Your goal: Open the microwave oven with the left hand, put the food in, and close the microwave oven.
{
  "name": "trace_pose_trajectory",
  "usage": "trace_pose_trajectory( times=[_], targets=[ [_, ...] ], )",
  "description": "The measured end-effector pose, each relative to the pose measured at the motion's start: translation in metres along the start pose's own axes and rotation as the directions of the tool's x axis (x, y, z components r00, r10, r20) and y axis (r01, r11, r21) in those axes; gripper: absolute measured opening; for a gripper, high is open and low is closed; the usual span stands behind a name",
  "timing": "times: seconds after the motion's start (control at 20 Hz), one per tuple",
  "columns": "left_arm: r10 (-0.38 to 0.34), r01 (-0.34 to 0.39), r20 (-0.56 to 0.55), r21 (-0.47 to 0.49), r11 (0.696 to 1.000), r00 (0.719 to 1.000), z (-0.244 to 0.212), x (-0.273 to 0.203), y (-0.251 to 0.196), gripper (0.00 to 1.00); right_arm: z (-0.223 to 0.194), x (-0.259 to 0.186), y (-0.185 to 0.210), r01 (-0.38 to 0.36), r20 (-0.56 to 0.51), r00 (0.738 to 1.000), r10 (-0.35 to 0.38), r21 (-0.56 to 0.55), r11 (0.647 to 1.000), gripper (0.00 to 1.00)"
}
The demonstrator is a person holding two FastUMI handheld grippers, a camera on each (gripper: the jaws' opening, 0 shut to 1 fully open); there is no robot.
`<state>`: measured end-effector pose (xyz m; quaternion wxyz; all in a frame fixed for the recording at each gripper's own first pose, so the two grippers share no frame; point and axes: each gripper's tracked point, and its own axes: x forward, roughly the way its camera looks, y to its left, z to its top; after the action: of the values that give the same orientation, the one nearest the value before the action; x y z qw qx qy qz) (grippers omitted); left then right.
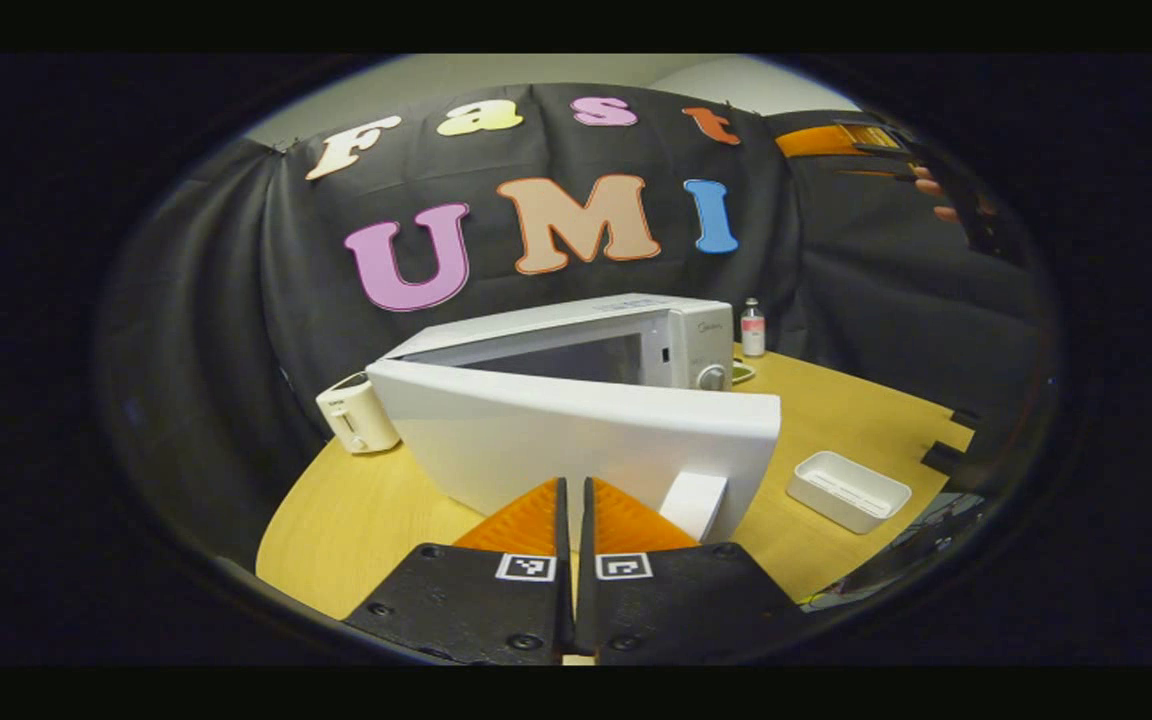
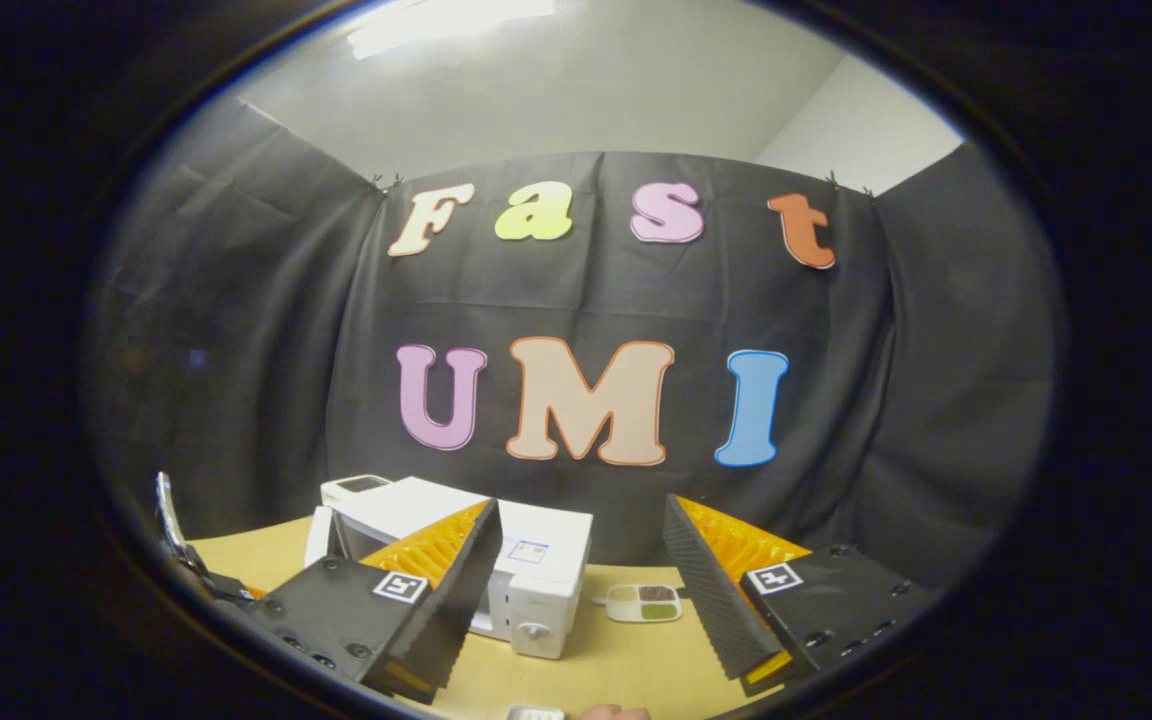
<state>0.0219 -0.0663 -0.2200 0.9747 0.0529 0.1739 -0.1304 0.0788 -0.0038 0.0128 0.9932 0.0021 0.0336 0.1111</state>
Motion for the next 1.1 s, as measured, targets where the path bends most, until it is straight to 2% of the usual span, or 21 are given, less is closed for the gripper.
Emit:
trace_pose_trajectory(
  times=[0.25, 0.3, 0.35, 0.4, 0.55, 0.65, 0.75, 1.05, 1.1],
  targets=[
    [-0.008, 0.008, 0.009, -0.018, 1.0, 1.0, 0.011, 0.028, -0.007, 0.0, -0.006, -0.001, 0.003, -0.009, 0.014, 1.0, 0.009, -0.059, 0.998, 0.91],
    [-0.016, 0.017, 0.011, -0.016, 1.0, 1.0, 0.014, 0.034, -0.01, 0.0, -0.007, -0.002, 0.004, -0.012, 0.013, 1.0, 0.013, -0.071, 0.997, 0.99],
    [-0.023, 0.023, 0.012, -0.01, 1.0, 1.0, 0.015, 0.04, -0.013, 0.0, -0.008, -0.001, 0.006, -0.019, 0.015, 1.0, 0.02, -0.08, 0.997, 0.99],
    [-0.026, 0.026, 0.007, -0.004, 1.0, 1.0, 0.015, 0.046, -0.014, 0.0, -0.009, 0.0, 0.009, -0.025, 0.015, 1.0, 0.026, -0.091, 0.996, 0.91],
    [-0.036, 0.036, 0.002, -0.007, 0.999, 0.999, 0.015, 0.062, -0.019, 0.0, -0.017, 0.005, 0.012, -0.037, 0.01, 0.999, 0.039, -0.132, 0.991, 0.96],
    [-0.037, 0.037, 0.006, -0.003, 0.999, 0.999, 0.021, 0.072, -0.021, 0.0, -0.018, 0.007, 0.014, -0.044, 0.02, 0.999, 0.047, -0.153, 0.987, 0.96],
    [-0.034, 0.034, 0.009, -0.009, 0.999, 0.999, 0.025, 0.085, -0.022, 0.0, -0.023, 0.008, 0.016, -0.052, 0.011, 0.998, 0.055, -0.156, 0.986, 1.0],
    [-0.022, 0.023, 0.021, -0.022, 0.999, 1.0, 0.041, 0.126, -0.024, 0.0, -0.019, 0.014, 0.013, -0.05, 0.027, 0.998, 0.054, -0.146, 0.988, 0.96],
    [-0.021, 0.021, 0.021, -0.025, 0.999, 1.0, 0.043, 0.132, -0.025, 0.0, -0.019, 0.015, 0.01, -0.045, 0.028, 0.998, 0.05, -0.143, 0.989, 1.0]
  ],
)
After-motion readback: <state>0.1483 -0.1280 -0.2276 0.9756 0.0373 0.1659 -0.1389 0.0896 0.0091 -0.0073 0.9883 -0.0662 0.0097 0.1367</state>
